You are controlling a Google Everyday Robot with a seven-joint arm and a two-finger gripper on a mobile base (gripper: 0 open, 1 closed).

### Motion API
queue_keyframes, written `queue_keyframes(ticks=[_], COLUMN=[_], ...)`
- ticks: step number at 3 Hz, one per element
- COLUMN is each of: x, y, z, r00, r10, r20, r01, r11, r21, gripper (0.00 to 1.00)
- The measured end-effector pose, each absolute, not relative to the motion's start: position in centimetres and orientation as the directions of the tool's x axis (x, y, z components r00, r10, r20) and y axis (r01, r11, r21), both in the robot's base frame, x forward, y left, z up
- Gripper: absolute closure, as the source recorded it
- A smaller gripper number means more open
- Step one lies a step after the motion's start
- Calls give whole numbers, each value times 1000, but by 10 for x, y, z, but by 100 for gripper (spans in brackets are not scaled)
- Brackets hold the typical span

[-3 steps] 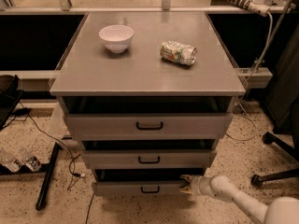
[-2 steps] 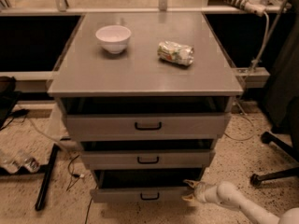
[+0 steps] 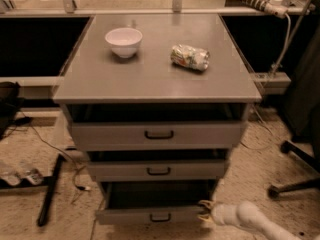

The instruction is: Open bottom drawer

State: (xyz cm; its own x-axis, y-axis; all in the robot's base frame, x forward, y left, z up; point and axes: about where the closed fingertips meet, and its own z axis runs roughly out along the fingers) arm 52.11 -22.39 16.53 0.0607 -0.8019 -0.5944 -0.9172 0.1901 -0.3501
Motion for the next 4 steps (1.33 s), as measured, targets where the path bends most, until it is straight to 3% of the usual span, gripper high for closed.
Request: queue_keyframes(ticks=[1,4], x=[520,520], y=[-223,-223], z=[172,172], r00=[61,61], r10=[-802,-802], r20=[-595,-595], r01=[-917,-917], r11=[190,190], r21=[-350,-350], gripper=[100,34])
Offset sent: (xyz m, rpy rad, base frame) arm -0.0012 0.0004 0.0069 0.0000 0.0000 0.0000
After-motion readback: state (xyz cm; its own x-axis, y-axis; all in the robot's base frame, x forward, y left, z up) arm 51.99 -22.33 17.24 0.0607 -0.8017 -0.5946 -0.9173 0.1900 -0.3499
